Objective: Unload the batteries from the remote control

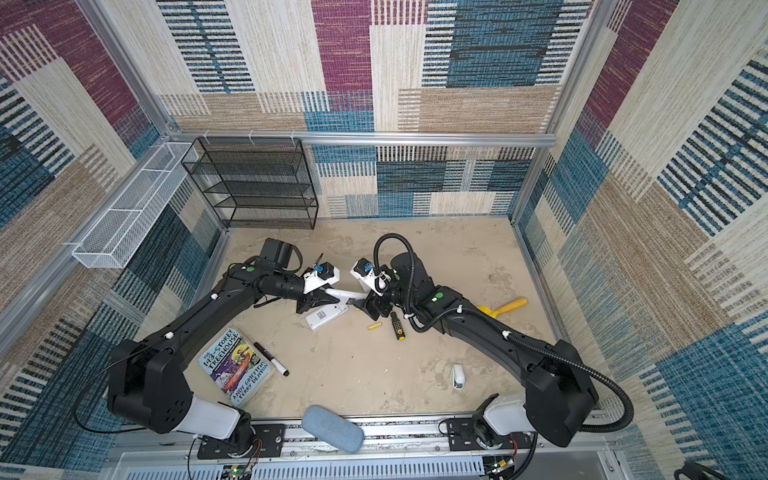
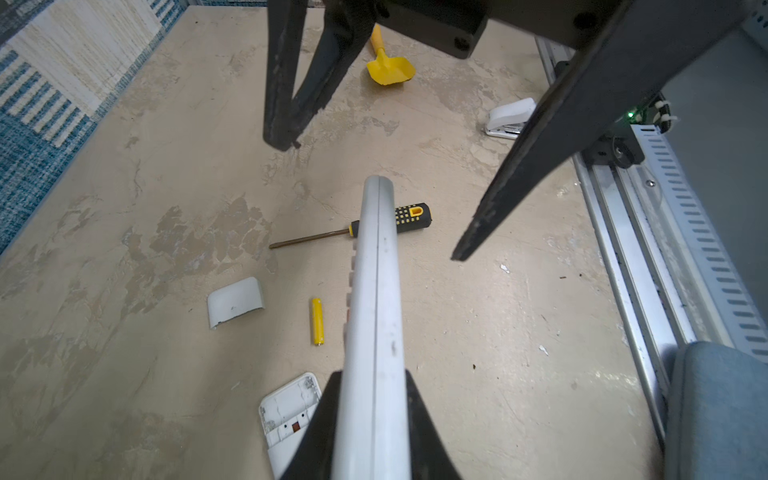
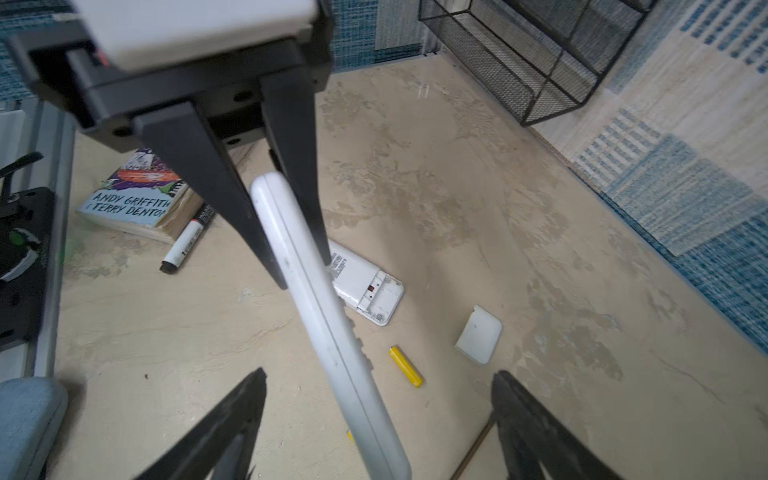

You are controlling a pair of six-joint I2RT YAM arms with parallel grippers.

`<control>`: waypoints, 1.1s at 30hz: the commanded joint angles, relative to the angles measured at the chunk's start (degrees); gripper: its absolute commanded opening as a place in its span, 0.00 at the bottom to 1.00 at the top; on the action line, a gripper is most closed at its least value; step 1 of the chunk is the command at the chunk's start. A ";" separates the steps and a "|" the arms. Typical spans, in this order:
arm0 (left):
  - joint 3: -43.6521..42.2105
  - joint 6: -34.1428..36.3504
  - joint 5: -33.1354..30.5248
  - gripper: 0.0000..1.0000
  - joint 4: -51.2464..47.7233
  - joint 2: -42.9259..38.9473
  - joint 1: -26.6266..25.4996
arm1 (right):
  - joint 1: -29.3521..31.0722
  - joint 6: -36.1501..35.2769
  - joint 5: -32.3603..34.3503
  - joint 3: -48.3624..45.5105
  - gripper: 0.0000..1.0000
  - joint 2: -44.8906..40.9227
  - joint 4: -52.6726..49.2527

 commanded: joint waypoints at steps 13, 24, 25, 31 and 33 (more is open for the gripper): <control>-7.25 -43.66 -2.96 0.04 24.16 -6.23 0.01 | -10.58 11.86 -12.03 -5.79 0.86 -6.18 7.13; -12.62 -63.55 0.44 0.02 32.84 -8.09 0.00 | -12.66 11.60 -19.37 -5.76 0.77 -3.80 8.41; -13.52 -64.56 0.92 0.02 34.15 -8.58 -0.05 | -12.75 11.20 -20.15 -5.85 0.77 -3.68 8.85; -16.64 -65.01 2.53 0.02 36.76 -11.52 -0.09 | -13.19 7.57 -25.15 -5.10 0.74 -1.49 9.41; -17.70 -64.88 3.66 0.02 37.79 -12.47 -0.09 | -13.27 7.40 -26.13 -4.41 0.74 -0.60 9.73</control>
